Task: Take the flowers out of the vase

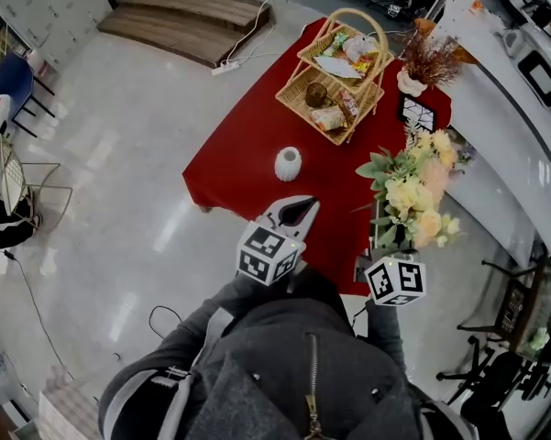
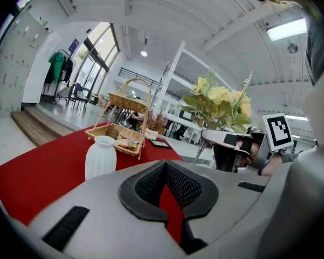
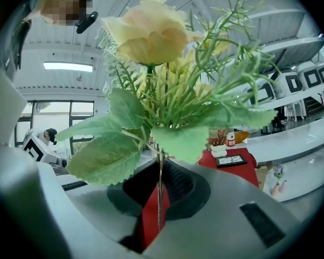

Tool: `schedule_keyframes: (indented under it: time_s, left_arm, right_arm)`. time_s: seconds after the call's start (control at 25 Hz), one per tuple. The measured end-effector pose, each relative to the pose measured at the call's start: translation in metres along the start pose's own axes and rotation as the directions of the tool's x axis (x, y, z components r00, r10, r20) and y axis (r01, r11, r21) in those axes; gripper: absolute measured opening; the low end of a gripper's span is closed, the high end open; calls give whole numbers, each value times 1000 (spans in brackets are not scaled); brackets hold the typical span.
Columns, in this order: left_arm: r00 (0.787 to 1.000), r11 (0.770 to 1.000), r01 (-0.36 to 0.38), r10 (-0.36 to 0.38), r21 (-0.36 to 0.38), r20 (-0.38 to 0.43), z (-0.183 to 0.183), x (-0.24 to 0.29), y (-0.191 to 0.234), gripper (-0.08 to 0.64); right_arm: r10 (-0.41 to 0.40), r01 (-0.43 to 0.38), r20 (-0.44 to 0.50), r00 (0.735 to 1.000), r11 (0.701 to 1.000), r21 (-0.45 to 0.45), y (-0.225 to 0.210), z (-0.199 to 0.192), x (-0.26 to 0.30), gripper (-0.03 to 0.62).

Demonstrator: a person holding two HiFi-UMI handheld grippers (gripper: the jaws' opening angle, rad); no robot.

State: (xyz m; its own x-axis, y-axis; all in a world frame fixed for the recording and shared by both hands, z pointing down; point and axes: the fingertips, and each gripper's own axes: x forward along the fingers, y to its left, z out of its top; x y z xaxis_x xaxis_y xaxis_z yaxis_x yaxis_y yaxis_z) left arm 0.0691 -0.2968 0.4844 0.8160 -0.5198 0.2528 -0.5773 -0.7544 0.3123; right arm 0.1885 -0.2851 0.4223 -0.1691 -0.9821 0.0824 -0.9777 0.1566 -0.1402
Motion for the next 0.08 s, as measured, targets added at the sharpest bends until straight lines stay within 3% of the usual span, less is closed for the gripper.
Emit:
schedule_keyframes:
  time_s: [0.08]
  left_arm:
    - [1000,1000,0,0,0,-2,0,1,-1,8]
  right_arm:
    - [2,-2,-4,1000,1000,8,0,-1,-1,28]
